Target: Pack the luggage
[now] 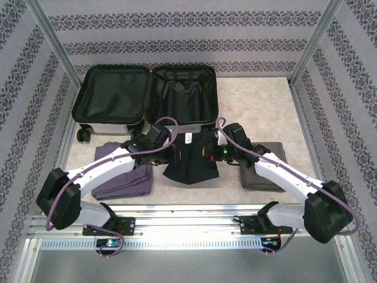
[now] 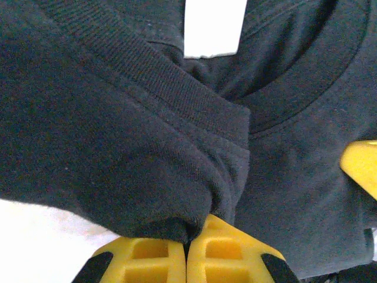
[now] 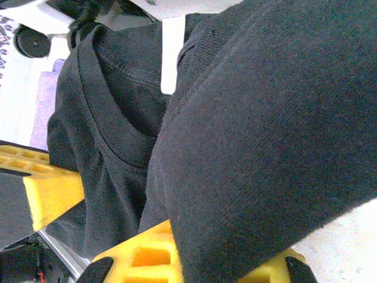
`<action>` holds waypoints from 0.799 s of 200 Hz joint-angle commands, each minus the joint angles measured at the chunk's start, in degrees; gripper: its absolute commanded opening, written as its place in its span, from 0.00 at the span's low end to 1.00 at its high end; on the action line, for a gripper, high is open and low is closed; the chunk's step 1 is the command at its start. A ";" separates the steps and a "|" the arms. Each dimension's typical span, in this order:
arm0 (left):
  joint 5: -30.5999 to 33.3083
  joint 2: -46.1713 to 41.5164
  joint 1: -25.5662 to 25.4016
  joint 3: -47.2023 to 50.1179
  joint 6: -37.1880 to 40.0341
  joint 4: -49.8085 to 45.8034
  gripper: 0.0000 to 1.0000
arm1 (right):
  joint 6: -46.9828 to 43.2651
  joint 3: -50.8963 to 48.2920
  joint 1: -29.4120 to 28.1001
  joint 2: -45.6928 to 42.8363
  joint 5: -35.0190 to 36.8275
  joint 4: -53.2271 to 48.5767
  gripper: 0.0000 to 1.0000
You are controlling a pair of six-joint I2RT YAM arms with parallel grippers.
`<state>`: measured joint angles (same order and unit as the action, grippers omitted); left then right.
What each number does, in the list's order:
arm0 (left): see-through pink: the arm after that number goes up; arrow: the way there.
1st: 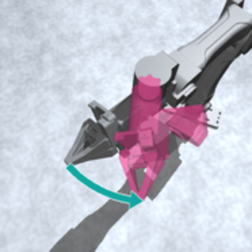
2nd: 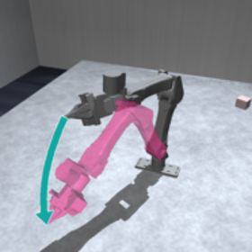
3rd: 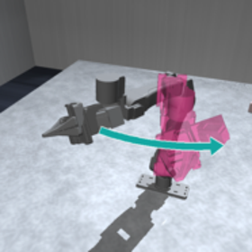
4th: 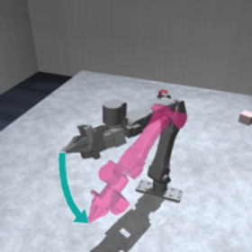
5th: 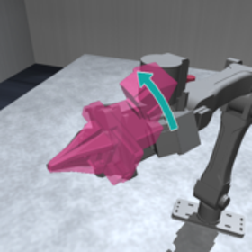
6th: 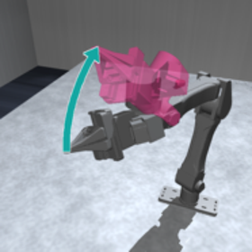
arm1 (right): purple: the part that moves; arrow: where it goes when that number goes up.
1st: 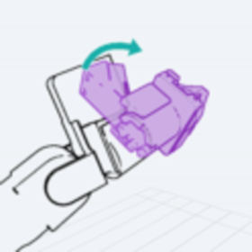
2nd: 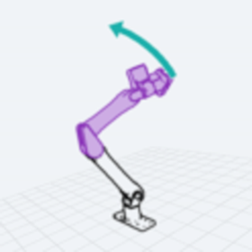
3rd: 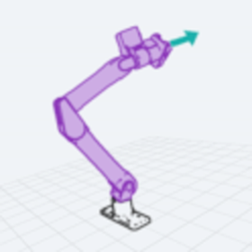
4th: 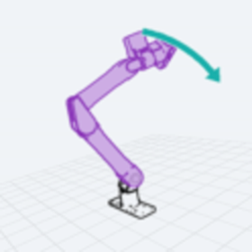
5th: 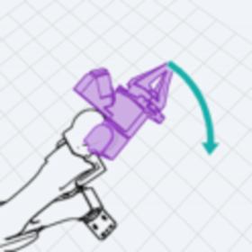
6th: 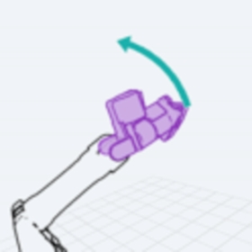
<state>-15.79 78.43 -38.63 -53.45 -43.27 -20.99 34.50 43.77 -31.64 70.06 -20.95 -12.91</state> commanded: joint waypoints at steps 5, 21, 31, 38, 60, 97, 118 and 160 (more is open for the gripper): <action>2.05 -1.99 -0.65 -5.41 2.98 -2.84 0.00 | -2.20 5.23 1.10 -0.87 -3.04 0.46 0.00; 3.40 -1.73 -0.44 -8.60 4.33 -5.22 0.00 | -2.67 7.95 2.30 -0.40 -4.57 0.39 0.00; 4.27 -1.48 -0.01 -10.57 5.12 -6.49 0.00 | -2.96 9.72 3.10 0.08 -5.17 0.23 0.00; 4.68 -1.18 0.41 -11.88 5.57 -7.13 0.00 | -3.16 10.90 3.58 0.45 -5.69 0.33 0.00; 5.11 0.41 2.33 -15.74 6.99 -8.03 0.00 | -3.86 15.03 5.30 2.87 -7.31 0.08 0.00; 4.92 5.94 6.47 -23.70 11.48 -7.29 0.00 | -4.30 23.27 7.92 9.87 -8.75 0.60 0.00; 1.97 11.14 10.32 -29.31 13.68 -6.29 0.00 | -4.02 29.13 9.74 15.11 -8.51 1.01 0.00; -3.38 23.73 16.95 -42.27 17.44 -5.04 0.00 | -4.24 42.43 12.71 27.54 -8.58 1.04 0.00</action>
<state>-14.63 97.14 -24.88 -88.92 -30.04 -27.81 31.20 78.59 -20.18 92.40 -27.97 -13.91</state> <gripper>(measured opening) 0.047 0.054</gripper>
